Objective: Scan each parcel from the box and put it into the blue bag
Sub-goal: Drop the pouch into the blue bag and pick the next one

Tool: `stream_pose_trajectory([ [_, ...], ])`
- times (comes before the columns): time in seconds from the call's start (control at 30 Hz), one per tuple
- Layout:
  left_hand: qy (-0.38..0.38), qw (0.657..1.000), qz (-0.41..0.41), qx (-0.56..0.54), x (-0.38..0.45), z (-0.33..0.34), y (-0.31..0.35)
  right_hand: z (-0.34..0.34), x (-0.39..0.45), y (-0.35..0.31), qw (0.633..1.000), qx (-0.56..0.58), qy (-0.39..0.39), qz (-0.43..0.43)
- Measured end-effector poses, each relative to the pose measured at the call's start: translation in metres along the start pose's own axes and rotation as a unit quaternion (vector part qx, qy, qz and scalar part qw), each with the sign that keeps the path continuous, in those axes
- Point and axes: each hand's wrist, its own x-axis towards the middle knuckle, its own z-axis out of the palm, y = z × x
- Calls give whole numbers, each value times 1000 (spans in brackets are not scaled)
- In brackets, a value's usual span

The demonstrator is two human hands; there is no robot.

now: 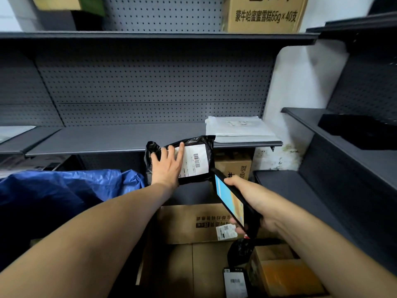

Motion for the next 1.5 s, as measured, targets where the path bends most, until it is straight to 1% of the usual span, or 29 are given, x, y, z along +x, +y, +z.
stream_pose_trajectory([
  [0.1,4,1000,-2,1,-1,0,1,-2,1,3,1000,13,-1,17],
  [0.23,5,1000,-2,-1,-1,-1,1,-2,3,5,1000,17,3,8],
  [0.33,4,1000,-6,-11,-2,-3,0,-2,7,2,999,21,19,-18],
  [0.37,1,1000,-10,-18,-1,-3,-1,-2,10,0,999,5,34,-34],
  [0.4,-3,999,-16,-29,-1,-4,-1,-2,13,0,995,-42,60,-62],
  [0.43,-9,999,-25,-44,-2,-4,-1,-2,17,-1,983,-120,98,-96],
  [0.47,-17,997,-38,-66,-3,-6,-1,-1,21,-1,958,-212,143,-129],
  [0.53,-36,989,-72,-122,-6,-9,-2,1,25,-1,884,-364,242,-166],
  [0.6,-55,979,-99,-169,-9,-15,-6,2,27,-3,820,-441,313,-188],
  [0.63,-63,975,-105,-184,-10,-18,-9,3,27,-5,798,-465,332,-195],
  [0.7,-80,970,-106,-203,-14,-22,-21,4,30,-8,771,-489,350,-211],
  [0.8,-100,964,-105,-222,-23,-26,-46,9,34,-11,753,-506,357,-221],
  [1.03,-124,961,-110,-222,-44,-31,-122,45,36,-28,735,-528,345,-248],
  [1.17,-130,960,-119,-218,-59,-32,-170,76,33,-45,724,-534,335,-282],
  [1.33,-136,959,-133,-212,-75,-35,-227,114,35,-64,721,-532,318,-308],
  [1.5,-167,955,-156,-191,-99,-29,-278,159,35,-76,714,-537,294,-339],
])
